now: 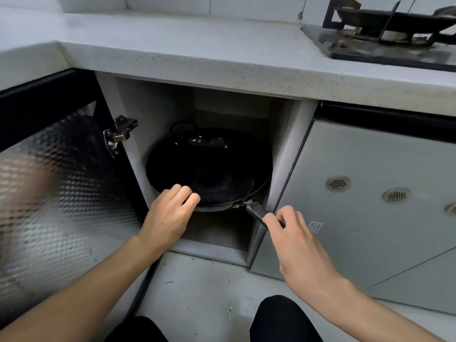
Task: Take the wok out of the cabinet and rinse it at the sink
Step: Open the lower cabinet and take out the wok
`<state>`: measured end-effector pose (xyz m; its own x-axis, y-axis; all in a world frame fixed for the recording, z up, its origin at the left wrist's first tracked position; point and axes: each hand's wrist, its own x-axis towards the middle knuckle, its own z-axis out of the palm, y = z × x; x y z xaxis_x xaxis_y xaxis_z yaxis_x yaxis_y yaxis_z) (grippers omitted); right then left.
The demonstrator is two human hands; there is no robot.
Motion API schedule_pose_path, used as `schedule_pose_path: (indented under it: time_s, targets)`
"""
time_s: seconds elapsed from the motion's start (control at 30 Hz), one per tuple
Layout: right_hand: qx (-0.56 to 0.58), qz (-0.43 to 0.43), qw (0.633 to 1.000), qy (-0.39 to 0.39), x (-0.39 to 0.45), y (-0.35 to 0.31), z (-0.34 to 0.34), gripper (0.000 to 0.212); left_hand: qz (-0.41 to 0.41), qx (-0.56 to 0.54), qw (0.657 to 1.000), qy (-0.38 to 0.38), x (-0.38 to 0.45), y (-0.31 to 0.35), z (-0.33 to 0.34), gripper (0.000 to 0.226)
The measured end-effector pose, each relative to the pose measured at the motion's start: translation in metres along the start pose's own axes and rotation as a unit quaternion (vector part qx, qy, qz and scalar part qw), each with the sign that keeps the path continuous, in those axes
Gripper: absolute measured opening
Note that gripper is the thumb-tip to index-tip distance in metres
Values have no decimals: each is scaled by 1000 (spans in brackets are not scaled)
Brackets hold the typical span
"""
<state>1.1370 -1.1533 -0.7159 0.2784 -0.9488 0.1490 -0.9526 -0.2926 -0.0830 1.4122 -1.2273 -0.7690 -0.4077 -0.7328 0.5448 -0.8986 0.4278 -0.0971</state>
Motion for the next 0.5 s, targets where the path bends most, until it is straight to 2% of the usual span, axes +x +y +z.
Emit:
schedule_pose_path:
  time_s: [0.2, 0.5]
  targets:
    - [15, 6, 997, -72, -9, 7, -30, 68, -17, 0, 996, -83, -3, 20, -32, 33]
    - [31, -18, 983, -180, -17, 8, -133, 69, -72, -23, 980, -182, 5, 50, -127, 33]
